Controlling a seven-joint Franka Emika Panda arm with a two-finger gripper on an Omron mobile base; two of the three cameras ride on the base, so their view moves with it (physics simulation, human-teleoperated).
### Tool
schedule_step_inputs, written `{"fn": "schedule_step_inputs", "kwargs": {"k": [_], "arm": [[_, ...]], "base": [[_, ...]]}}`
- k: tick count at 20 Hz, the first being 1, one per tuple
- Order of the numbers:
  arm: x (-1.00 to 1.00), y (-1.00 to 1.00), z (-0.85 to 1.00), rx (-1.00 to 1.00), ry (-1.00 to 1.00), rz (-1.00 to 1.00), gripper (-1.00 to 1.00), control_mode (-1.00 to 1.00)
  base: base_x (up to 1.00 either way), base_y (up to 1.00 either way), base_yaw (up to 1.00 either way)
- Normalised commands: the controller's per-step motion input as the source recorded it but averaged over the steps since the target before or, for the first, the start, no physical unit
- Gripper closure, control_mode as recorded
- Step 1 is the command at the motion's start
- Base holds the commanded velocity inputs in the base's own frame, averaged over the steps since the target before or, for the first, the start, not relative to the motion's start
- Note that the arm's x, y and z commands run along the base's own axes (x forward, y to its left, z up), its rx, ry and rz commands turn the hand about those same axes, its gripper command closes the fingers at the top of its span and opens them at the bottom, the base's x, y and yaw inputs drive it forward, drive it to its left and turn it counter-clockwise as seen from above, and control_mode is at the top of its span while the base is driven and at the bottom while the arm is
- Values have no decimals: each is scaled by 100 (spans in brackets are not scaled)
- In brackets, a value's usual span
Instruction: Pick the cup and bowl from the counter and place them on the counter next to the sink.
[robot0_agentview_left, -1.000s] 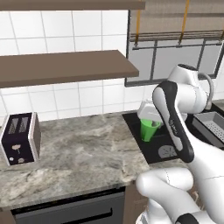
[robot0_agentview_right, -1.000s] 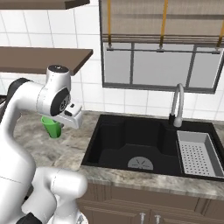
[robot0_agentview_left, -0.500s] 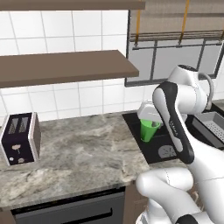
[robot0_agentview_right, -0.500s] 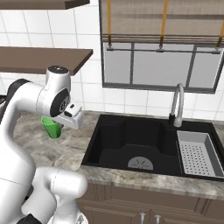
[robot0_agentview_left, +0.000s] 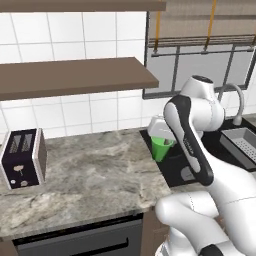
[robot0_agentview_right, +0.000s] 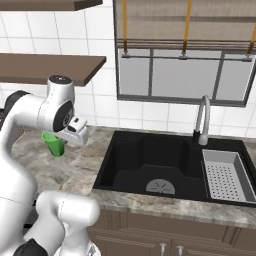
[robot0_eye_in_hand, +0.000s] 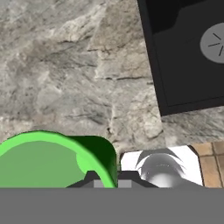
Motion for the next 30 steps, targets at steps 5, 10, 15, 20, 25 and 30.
{"fn": "schedule_step_inputs", "kwargs": {"k": [5, 10, 15, 20, 25, 30], "arm": [[29, 35, -3, 0, 0, 0, 100, -100], [36, 11, -31, 0, 0, 0, 100, -100], [32, 0, -57, 0, 0, 0, 100, -100], [31, 0, -64, -2, 0, 0, 100, -100], [27, 0, -47, -2, 0, 0, 100, -100], [31, 0, -50, -2, 0, 0, 100, -100]], "base": [[0, 0, 0], [0, 0, 0], [0, 0, 0], [0, 0, 0], [0, 0, 0], [0, 0, 0]]}}
